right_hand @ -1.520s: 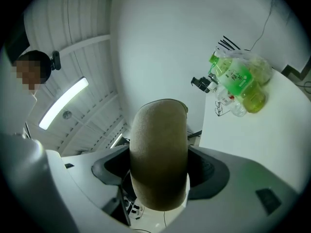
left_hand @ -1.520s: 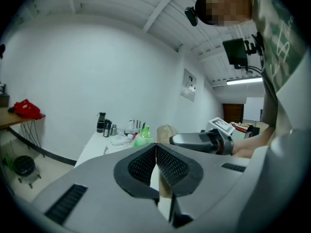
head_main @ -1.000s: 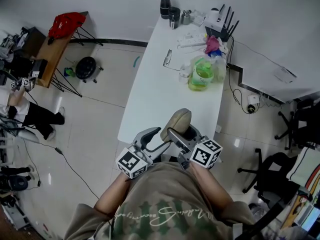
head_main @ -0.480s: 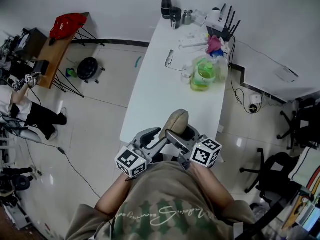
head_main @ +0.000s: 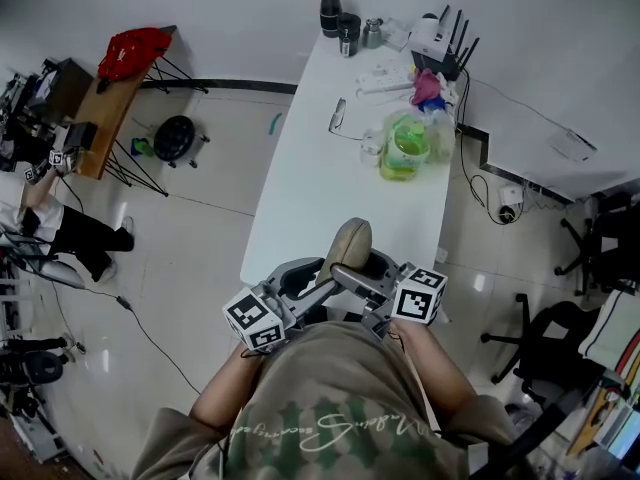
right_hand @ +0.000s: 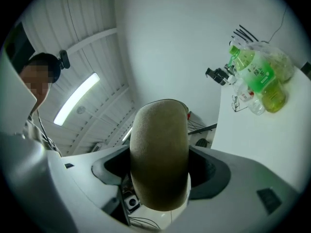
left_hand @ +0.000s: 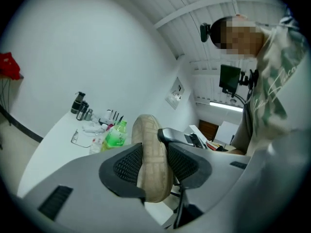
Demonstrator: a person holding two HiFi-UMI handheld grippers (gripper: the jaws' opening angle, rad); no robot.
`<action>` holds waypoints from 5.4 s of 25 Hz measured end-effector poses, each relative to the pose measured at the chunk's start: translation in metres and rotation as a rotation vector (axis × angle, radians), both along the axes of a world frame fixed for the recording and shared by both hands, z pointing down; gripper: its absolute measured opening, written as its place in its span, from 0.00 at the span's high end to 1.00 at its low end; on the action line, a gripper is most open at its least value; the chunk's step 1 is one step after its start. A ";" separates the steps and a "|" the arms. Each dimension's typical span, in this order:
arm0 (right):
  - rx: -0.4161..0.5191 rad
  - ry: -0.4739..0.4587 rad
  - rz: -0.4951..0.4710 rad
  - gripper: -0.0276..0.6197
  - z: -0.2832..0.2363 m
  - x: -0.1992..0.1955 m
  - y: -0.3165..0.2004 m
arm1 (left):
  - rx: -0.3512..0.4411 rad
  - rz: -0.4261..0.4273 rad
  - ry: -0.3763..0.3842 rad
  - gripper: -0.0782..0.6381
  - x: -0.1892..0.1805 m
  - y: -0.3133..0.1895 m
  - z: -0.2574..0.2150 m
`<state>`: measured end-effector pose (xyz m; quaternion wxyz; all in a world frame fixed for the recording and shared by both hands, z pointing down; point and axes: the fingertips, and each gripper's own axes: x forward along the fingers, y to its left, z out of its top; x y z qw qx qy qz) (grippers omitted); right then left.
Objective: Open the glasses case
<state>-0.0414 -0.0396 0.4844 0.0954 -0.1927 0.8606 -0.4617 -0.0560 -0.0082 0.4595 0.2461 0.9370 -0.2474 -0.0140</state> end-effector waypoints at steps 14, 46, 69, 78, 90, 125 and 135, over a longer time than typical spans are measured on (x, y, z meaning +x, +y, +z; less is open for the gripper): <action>0.060 -0.322 -0.079 0.42 -0.036 0.008 0.003 | -0.128 0.096 0.269 0.72 0.002 0.006 -0.028; 0.464 0.632 -0.086 0.42 0.024 0.001 0.015 | -0.090 -0.149 -0.032 0.62 -0.007 -0.015 0.013; 0.360 0.098 -0.067 0.49 -0.007 0.015 0.000 | -0.081 0.056 0.137 0.88 0.012 -0.005 -0.017; 0.339 0.037 -0.002 0.49 -0.010 0.021 -0.001 | -0.021 0.071 0.093 0.88 0.014 -0.007 -0.023; 0.333 0.015 0.000 0.49 -0.019 0.025 -0.005 | 0.185 -0.109 -0.241 0.84 -0.030 -0.043 -0.004; 0.804 1.004 -0.003 0.49 0.000 -0.039 0.026 | -0.254 -0.535 -0.070 0.79 -0.059 -0.050 0.055; 0.904 1.244 0.111 0.58 0.004 -0.015 0.005 | -0.217 -0.583 -0.062 0.79 -0.051 -0.052 0.049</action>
